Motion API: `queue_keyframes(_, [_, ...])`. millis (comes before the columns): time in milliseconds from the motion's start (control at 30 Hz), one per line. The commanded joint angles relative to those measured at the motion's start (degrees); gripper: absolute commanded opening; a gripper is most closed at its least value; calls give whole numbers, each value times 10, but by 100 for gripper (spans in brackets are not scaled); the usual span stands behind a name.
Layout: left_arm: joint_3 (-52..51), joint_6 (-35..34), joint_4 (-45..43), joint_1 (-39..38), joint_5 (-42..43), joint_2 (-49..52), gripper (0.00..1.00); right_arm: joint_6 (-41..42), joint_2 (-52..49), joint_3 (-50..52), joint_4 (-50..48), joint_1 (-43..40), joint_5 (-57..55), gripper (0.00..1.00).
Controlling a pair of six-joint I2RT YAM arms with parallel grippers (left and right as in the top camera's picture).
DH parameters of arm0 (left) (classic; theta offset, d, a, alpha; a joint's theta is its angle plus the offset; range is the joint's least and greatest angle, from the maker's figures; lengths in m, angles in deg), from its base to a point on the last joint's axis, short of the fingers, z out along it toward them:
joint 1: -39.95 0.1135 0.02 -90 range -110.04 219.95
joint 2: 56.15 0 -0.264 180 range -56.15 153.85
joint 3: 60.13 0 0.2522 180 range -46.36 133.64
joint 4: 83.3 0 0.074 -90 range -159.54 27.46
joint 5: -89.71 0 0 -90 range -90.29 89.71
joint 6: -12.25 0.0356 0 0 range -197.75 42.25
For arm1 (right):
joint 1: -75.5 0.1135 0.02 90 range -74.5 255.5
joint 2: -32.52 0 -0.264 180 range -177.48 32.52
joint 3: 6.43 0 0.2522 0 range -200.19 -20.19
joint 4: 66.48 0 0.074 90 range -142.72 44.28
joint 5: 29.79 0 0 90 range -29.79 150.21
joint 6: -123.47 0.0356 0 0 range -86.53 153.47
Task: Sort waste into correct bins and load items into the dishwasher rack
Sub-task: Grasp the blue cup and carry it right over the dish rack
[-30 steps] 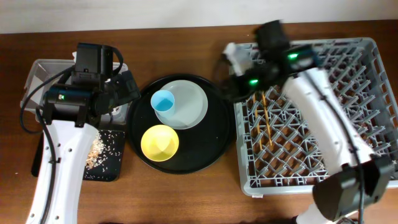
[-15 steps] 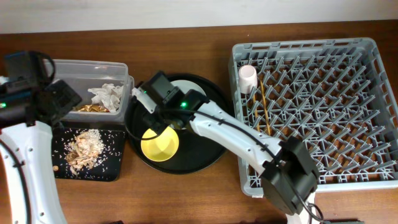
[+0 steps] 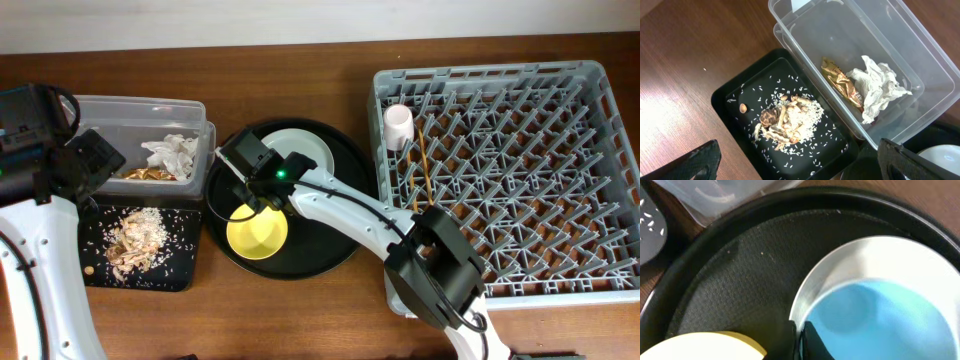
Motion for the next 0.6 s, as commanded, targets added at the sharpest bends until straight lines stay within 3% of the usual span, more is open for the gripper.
queue_keyframes(0, [3,-7,1,4,2,-1,99,4,-7,-1,7,-9,-9,4])
queue_keyframes(67, [3,-7,1,4,2,-1,99,5,17,-3,9,-10,-8,4])
queue_keyframes(167, [3,-7,1,4,2,-1,99,36,131,-23,51,-17,-4,4])
queue_keyframes(267, [3,-7,1,4,2,-1,99,39,264,-23,161,-86,63,4])
queue_keyframes(333, [3,-7,1,4,2,-1,99,36,300,-23,250,-188,157,4])
queue_keyframes(400, [3,-7,1,4,2,-1,99,-17,290,-12,311,-303,323,4])
queue_keyframes(467, [3,-7,1,4,2,-1,99,-90,266,19,323,-398,501,4])
queue_keyframes(567, [3,-7,1,4,2,-1,99,-167,230,72,324,-471,661,4])
